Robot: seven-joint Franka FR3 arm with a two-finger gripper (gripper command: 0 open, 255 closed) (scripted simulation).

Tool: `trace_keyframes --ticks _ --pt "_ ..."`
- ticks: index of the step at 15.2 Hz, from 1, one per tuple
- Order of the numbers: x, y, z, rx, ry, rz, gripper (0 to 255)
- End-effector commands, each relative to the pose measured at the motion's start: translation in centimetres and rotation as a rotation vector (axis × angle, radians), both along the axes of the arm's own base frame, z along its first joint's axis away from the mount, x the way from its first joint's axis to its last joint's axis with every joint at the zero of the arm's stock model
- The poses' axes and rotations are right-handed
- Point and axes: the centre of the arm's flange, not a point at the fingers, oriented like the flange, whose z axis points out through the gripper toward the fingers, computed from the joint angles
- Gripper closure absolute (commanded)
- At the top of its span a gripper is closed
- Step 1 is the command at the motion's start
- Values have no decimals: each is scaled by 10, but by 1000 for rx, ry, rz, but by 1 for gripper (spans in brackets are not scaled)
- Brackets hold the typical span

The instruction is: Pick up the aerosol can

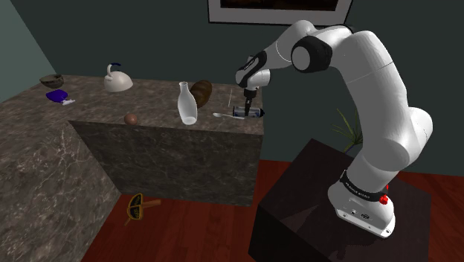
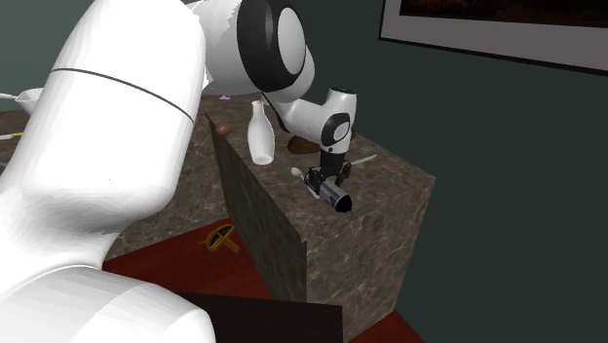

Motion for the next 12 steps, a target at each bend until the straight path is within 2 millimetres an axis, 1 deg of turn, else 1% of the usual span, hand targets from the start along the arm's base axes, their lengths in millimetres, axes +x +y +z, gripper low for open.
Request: trace_keyframes --ticks 1,3,12 --pt "0 0 -1 1 2 0 255" --pt "0 1 -1 1 2 0 255" --pt "0 1 46 1 2 0 255"
